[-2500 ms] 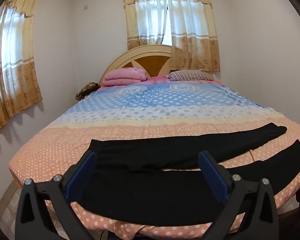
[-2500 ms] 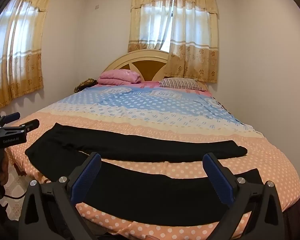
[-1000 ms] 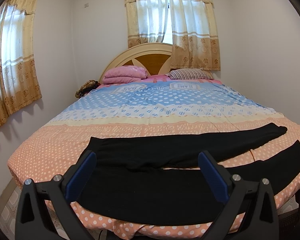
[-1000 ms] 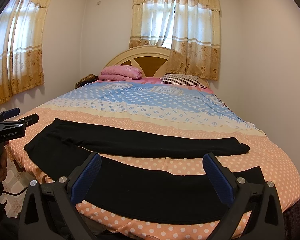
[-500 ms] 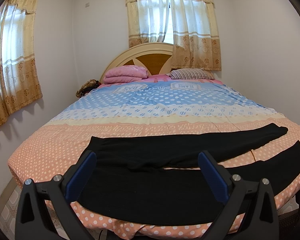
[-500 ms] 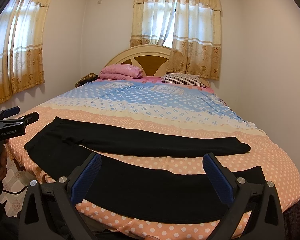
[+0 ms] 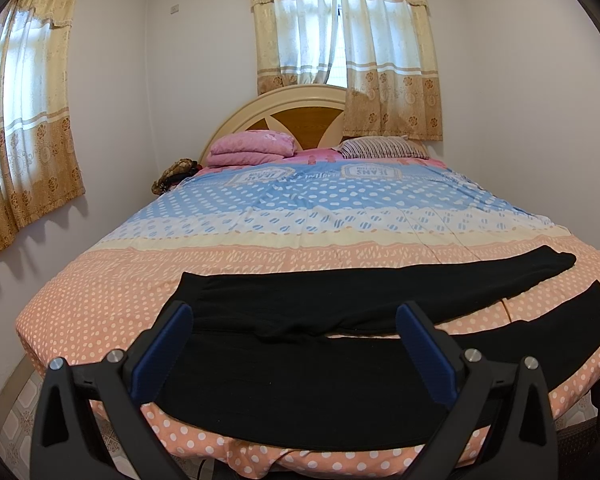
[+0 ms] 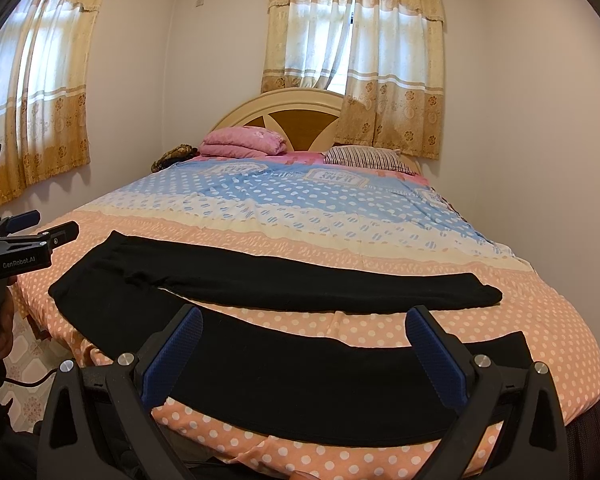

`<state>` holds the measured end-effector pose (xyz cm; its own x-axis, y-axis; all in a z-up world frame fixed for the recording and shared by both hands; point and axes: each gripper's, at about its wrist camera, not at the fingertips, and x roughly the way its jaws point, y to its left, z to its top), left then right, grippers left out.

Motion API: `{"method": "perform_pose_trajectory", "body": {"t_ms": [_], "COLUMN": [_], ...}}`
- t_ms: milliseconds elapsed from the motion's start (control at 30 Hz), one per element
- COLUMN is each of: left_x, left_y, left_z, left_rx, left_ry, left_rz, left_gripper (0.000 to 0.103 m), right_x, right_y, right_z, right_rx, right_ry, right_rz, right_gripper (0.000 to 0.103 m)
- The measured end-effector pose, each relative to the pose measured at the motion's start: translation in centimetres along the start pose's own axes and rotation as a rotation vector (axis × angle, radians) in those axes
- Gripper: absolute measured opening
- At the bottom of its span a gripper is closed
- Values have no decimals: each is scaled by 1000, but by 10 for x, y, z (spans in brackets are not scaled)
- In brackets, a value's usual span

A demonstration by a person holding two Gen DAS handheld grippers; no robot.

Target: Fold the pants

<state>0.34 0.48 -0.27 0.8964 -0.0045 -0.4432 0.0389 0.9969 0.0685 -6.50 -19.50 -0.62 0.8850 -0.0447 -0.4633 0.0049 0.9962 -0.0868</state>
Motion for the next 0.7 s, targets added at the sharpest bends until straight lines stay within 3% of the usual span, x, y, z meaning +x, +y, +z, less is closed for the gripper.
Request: {"method": "perform_pose_trajectory", "body": {"t_ms": [700], "left_x": [13], "left_y": [4], "left_z": [-6], "left_rx": [-4], "left_ry": [25], "left_rz": [3], "left_gripper": [103], "right_x": [15], "right_y": [2], "right_z": [-8], "right_rx": [-9], "right_ry": [33], "right_rz": [-3], "right_gripper": [102]}}
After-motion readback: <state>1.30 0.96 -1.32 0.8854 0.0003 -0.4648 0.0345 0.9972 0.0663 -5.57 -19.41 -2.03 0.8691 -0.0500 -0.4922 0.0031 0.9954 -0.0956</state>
